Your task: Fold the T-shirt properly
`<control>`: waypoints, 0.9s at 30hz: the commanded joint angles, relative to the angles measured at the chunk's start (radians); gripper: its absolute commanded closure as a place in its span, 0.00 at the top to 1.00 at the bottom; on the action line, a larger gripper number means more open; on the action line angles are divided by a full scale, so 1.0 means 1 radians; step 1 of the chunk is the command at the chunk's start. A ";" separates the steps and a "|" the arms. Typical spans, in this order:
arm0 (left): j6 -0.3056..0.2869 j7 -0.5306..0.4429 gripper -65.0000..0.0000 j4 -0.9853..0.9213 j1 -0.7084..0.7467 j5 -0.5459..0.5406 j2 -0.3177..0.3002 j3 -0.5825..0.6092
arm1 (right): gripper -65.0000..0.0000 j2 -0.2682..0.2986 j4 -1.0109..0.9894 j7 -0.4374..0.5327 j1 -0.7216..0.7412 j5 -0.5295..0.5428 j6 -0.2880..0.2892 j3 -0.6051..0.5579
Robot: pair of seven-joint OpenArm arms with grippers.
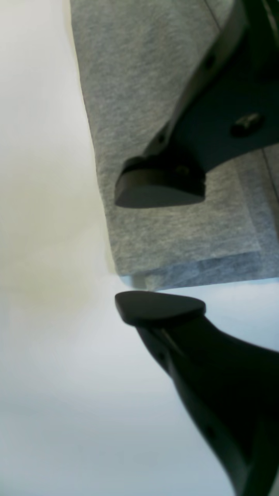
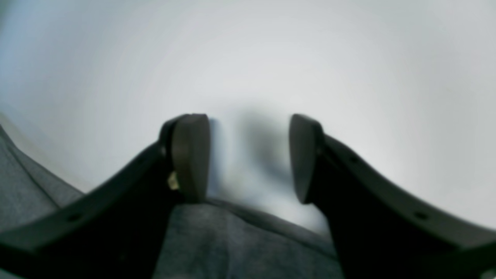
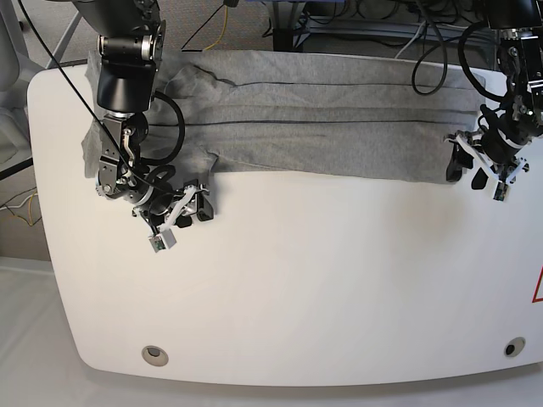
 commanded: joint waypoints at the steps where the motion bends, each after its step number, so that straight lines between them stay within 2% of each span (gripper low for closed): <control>1: -0.002 -0.024 0.48 0.014 -0.011 -0.015 -0.020 -0.005 | 0.36 0.007 0.015 -0.063 0.006 -0.019 -0.004 -0.004; 5: -0.002 -0.023 0.49 0.014 -0.009 -0.017 -0.021 -0.008 | 0.15 -0.004 0.057 -0.105 0.011 -0.033 0.000 0.002; 9: -0.001 -0.023 0.49 0.010 -0.011 -0.016 -0.023 -0.007 | 0.24 -0.007 0.084 -0.128 0.015 -0.042 0.001 0.006; 13: -0.002 -0.021 0.49 0.008 -0.011 -0.017 -0.024 -0.007 | 0.29 -0.007 0.100 -0.142 0.014 -0.050 0.003 0.013; 23: -0.003 -0.014 0.49 0.016 -0.011 -0.016 -0.024 -0.006 | 0.23 -0.007 0.222 -0.170 -0.048 -0.052 0.007 -0.010; 27: -0.002 -0.019 0.49 0.016 -0.014 -0.016 -0.022 -0.008 | 0.15 -0.017 0.347 -0.246 -0.124 -0.024 0.008 0.007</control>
